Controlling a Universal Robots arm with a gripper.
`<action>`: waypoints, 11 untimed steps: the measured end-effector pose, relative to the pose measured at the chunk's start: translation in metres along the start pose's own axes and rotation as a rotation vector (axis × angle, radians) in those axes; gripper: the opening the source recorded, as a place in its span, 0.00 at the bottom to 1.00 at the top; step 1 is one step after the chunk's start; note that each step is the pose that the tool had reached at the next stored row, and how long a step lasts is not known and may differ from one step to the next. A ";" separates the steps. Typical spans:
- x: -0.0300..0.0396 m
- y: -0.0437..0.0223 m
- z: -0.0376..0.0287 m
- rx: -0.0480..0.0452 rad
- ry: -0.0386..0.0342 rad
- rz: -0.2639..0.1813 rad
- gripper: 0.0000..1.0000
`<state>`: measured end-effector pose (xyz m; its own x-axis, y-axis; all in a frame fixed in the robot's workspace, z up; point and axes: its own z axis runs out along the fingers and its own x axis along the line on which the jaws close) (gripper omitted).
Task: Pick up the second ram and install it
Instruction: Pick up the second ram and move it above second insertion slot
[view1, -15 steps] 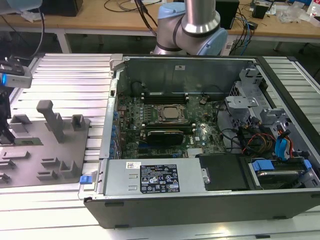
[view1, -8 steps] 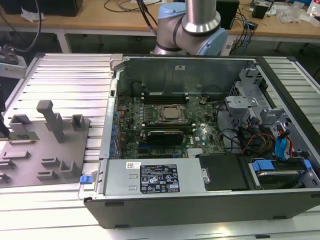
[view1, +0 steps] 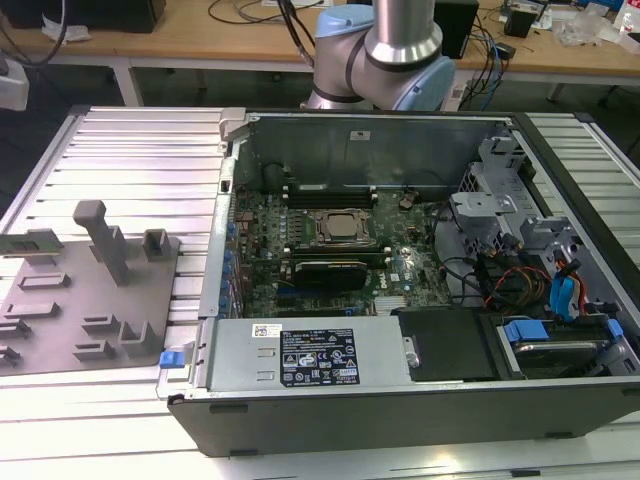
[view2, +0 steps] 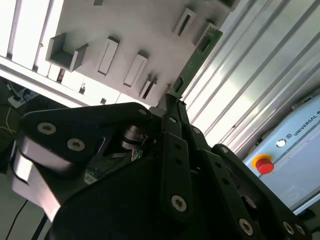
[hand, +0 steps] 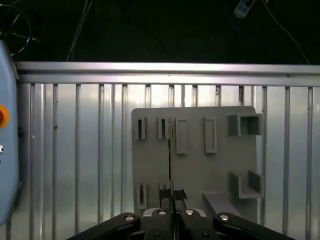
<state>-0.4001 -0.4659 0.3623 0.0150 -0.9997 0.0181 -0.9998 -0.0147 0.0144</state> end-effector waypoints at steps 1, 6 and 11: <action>-0.0009 0.0001 -0.0045 0.0000 -0.0008 0.000 0.13; -0.0083 0.0002 -0.0231 0.0001 -0.0081 0.000 0.13; -0.0102 0.0006 -0.0485 0.0002 -0.0101 0.000 0.13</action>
<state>-0.4001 -0.4549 0.4106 0.0149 -0.9999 0.0080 -0.9998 -0.0148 0.0142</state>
